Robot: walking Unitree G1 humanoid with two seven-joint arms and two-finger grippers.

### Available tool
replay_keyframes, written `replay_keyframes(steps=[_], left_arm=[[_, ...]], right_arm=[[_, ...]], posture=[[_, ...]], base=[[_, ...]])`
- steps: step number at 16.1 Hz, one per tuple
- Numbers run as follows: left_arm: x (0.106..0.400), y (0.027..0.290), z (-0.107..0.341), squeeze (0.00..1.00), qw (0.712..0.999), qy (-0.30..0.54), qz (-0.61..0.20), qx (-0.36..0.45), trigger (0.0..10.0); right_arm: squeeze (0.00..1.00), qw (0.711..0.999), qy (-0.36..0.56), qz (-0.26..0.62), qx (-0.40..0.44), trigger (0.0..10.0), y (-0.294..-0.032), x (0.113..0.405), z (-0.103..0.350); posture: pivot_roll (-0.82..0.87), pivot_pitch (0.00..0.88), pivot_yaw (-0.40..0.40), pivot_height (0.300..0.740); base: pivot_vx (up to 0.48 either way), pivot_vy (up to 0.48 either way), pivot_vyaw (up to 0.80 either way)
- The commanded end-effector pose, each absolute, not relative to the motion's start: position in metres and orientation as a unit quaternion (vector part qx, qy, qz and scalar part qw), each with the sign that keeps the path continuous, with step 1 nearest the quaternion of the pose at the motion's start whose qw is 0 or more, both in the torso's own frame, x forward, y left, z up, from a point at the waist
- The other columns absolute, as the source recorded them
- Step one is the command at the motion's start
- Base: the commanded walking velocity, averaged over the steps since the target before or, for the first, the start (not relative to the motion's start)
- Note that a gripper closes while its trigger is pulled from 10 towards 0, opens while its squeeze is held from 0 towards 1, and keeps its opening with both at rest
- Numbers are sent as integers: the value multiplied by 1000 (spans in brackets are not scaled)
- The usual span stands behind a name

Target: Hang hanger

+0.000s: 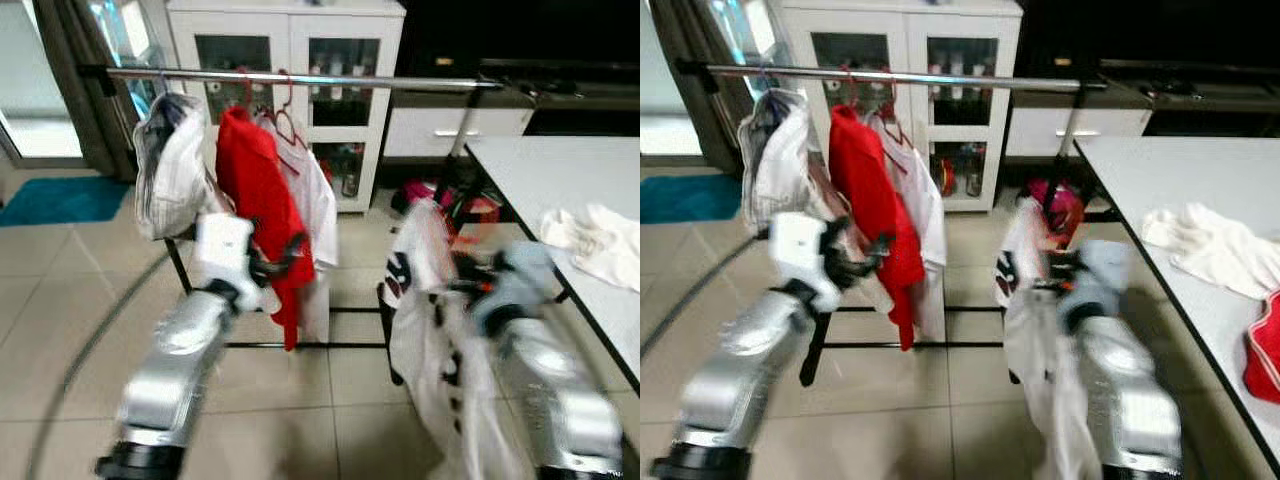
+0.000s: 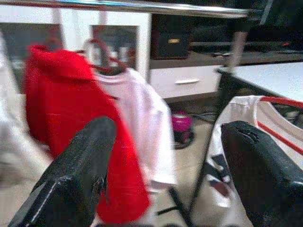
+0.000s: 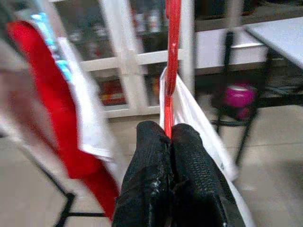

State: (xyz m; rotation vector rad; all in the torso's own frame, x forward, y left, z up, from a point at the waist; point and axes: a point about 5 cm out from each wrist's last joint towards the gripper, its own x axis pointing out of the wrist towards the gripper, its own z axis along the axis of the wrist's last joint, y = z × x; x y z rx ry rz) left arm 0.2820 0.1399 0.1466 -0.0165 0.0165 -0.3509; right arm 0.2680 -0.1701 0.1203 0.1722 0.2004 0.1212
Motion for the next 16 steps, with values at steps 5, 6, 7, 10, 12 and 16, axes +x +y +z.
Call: replay_keyframes(steps=[5, 6, 7, 10, 12, 16], left_arm=[[282, 133, 149, 0, 983, 4, -183, -6, 10000], [281, 133, 148, 0, 983, 5, -184, -5, 10000], [281, 133, 148, 0, 983, 5, -185, -4, 10000], [282, 132, 149, 0, 982, 5, -187, -2, 10000], [281, 131, 149, 0, 982, 5, -189, -2, 10000], [280, 130, 149, 0, 981, 5, -193, 0, 10000]], right_arm=[[0, 992, 75, 62, 78, 10000, -175, 271, 130], [0, 992, 74, 64, 78, 10000, -175, 272, 130], [0, 992, 73, 64, 77, 10000, -175, 272, 130], [0, 993, 67, 60, 79, 10000, -176, 274, 132], [0, 993, 66, 57, 80, 10000, -177, 274, 133], [0, 994, 58, 65, 69, 10000, -176, 277, 136]], posture=[[-88, 3, -8, 740], [-87, 5, -12, 740], [-87, 4, -12, 740], [-86, 3, -10, 740], [-85, 7, -14, 740], [-85, 8, -15, 740]], base=[[320, 0, 0], [322, 0, 0], [319, 0, 0], [319, 0, 0], [319, 0, 0], [319, 0, 0]])
